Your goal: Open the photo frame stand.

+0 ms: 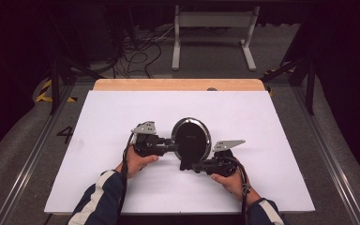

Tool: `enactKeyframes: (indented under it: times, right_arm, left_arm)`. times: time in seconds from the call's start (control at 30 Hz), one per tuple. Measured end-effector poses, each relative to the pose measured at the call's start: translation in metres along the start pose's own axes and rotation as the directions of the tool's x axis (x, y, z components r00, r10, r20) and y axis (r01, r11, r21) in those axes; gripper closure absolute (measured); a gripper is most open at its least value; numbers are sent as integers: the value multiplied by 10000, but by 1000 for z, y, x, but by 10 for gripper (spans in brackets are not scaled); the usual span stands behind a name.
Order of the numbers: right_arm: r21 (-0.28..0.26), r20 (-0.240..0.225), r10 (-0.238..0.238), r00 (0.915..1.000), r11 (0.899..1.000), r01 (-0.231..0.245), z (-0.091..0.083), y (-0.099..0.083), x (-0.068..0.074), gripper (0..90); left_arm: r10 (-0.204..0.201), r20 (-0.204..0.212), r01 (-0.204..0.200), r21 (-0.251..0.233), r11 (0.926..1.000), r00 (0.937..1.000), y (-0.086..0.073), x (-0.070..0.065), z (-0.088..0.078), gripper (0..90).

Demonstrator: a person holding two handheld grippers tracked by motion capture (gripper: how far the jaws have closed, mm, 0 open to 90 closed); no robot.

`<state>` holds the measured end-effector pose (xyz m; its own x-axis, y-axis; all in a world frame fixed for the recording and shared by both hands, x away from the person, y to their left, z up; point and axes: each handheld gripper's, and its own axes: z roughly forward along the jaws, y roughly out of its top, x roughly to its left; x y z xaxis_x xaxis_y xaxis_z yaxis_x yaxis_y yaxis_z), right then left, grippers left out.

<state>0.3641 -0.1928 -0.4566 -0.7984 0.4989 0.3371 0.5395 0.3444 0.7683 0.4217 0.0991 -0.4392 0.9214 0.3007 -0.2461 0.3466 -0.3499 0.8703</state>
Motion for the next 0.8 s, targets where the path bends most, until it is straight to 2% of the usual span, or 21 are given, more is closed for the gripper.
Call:
enactKeyframes:
  times: [0.13, 0.27, 0.3, 0.43, 0.6, 0.73, 0.77, 0.8]
  right_arm:
    - [-2, -15, -16, 10000, 10000, 16, -1, 0, 1, 812]
    - [-48, -63, 23, 10000, 10000, -23, -2, 2, 2, 802]
    - [-48, -63, 23, 10000, 10000, -23, -2, 2, 2, 802]
    - [-131, -125, -4, 9999, 9999, 3, -3, 3, 3, 792]
    - [-168, -162, 33, 9999, 9999, -36, -3, 4, 4, 785]
    - [-187, -185, 97, 9998, 9998, -100, -3, 4, 4, 779]
    - [-187, -185, 97, 9998, 9998, -100, -3, 4, 4, 779]
    - [-180, -167, 103, 9998, 9998, -106, -3, 4, 4, 776]
  left_arm:
    - [564, -498, -561, 72, 9984, 9972, 2, -6, -1, 694]
    - [1102, -1093, -1090, 167, 9939, 9879, 4, -13, -4, 710]
    - [1102, -1093, -1090, 167, 9939, 9879, 4, -13, -4, 716]
    - [1621, -1639, -1608, 217, 9868, 9731, 5, -18, -6, 726]
    - [1967, -2079, -1945, 308, 9804, 9582, 6, -22, -6, 729]
    - [2335, -2551, -2301, 435, 9722, 9383, 6, -25, -7, 735]
    - [2335, -2551, -2301, 435, 9722, 9383, 6, -25, -7, 737]
    - [2400, -2656, -2364, 459, 9706, 9337, 6, -26, -6, 737]
